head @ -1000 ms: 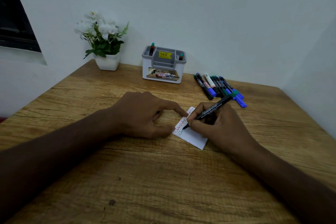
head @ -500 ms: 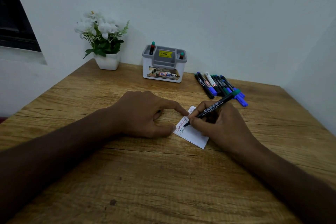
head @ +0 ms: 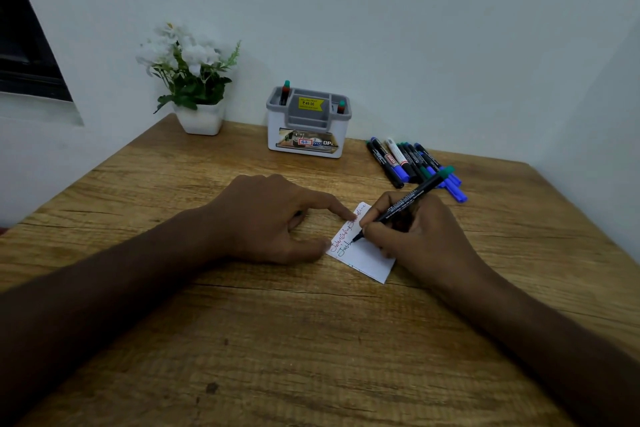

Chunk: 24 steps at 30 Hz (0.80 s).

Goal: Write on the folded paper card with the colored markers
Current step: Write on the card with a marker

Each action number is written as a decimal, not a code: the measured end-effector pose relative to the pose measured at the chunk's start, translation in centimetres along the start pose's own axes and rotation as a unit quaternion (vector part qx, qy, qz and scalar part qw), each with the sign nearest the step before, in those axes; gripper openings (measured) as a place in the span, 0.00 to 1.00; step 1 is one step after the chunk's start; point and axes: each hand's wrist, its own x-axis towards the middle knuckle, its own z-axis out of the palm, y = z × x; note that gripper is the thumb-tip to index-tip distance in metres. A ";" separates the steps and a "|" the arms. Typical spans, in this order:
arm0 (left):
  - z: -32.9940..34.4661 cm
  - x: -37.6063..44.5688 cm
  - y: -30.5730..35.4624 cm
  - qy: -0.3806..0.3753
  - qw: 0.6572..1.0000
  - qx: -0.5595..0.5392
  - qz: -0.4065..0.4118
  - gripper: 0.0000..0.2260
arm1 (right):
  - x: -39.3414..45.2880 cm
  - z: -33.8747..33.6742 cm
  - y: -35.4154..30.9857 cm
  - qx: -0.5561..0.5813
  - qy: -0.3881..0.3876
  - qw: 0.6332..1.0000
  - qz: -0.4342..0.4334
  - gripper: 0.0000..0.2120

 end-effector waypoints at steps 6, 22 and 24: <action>-0.1 -0.1 0.2 0.001 1.000 0.007 0.003 0.26 | 0.2 -0.3 0.0 0.018 0.013 1.000 -0.015 0.04; -0.3 0.0 0.3 -0.011 1.000 -0.001 -0.001 0.27 | 0.8 -0.9 0.6 -0.008 -0.033 0.998 -0.055 0.06; -0.3 -0.1 0.3 -0.011 1.000 -0.003 -0.001 0.27 | 0.8 -1.0 0.6 -0.006 -0.036 0.998 -0.056 0.06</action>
